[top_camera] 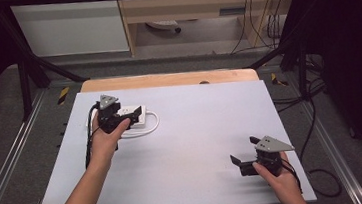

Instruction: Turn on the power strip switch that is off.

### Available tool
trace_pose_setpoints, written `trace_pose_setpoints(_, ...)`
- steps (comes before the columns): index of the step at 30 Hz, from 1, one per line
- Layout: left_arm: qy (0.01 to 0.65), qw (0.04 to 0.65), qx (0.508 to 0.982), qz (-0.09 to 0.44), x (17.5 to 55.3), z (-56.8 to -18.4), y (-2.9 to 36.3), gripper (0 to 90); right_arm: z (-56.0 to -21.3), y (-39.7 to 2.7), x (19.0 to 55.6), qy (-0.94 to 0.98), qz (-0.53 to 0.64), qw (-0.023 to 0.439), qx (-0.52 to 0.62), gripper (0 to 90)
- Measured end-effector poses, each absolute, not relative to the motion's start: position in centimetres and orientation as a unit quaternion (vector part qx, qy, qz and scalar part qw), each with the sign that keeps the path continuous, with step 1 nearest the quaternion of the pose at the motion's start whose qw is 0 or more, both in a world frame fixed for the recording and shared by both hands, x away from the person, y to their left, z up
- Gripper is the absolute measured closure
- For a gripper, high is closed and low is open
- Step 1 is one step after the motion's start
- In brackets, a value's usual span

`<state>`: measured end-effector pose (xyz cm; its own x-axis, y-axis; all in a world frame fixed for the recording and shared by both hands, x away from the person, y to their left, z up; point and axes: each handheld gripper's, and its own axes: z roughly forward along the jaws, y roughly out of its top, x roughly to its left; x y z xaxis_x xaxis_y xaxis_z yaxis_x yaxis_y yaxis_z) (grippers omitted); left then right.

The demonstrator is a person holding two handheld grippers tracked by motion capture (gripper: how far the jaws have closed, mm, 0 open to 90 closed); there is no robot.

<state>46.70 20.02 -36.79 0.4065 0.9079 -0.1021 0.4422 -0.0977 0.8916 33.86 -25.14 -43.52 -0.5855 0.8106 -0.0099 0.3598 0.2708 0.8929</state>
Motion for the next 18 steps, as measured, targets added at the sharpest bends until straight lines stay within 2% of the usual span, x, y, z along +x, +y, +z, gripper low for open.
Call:
trace_pose_setpoints(3,0.484,0.464,0.699,0.249,46.81,-36.91,20.05,20.8,-43.52,-25.12,33.85,0.759,0.466,0.242,0.386,2.6)
trace_pose_setpoints(18,0.494,0.450,0.700,0.253,47.60,-37.62,20.52,44.2,-43.49,-25.19,33.87,0.758,0.467,0.241,0.386,2.7)
